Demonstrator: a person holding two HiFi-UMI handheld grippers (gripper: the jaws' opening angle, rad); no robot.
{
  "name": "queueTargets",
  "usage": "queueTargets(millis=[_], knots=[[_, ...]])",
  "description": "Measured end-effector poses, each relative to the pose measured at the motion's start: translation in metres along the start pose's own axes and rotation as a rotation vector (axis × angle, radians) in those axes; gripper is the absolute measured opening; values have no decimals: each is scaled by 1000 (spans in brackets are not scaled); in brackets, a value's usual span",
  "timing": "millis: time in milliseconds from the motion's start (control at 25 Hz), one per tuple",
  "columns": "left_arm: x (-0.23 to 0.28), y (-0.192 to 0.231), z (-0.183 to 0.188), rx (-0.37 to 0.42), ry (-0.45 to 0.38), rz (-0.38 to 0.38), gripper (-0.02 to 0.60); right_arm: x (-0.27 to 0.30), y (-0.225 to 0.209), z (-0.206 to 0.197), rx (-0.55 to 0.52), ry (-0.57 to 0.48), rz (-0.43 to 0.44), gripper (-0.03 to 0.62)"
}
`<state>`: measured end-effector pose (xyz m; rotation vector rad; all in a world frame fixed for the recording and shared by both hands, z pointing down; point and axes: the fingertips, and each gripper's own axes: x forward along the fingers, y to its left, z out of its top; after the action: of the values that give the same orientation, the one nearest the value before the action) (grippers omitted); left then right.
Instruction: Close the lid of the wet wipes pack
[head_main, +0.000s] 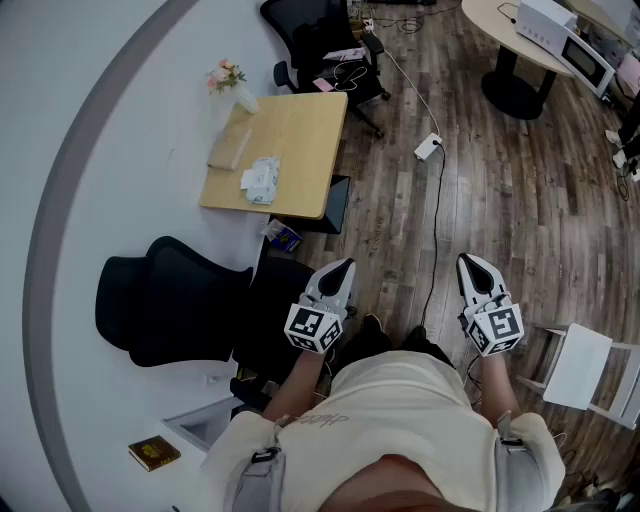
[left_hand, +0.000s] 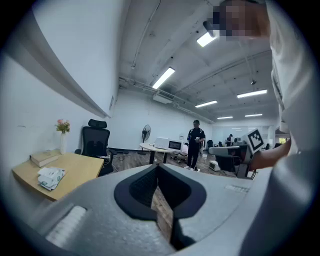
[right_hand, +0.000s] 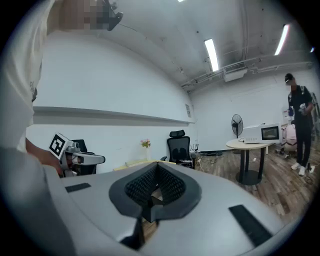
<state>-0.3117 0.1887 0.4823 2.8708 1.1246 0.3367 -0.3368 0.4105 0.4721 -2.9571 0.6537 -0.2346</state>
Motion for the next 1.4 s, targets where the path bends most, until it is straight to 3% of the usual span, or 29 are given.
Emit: queueTargets(millis=[280,520,840,1080,1400], knots=[[-4,39,16,11,-12,-57,18,28,22,12,54,-22,-67,2],[-13,87,13,-1,-14,-83,17,61,54,12,93,0,-69,2],[-28,148,-9,-49,-4,-53,18,97,93,0,82,74,-66,2],[-22,165,-13,-83,-16,-26,18,118,90,0,59,94,-51,2],[23,170,1,-40,6,15,18,160,47,-4,86,74,14,2]])
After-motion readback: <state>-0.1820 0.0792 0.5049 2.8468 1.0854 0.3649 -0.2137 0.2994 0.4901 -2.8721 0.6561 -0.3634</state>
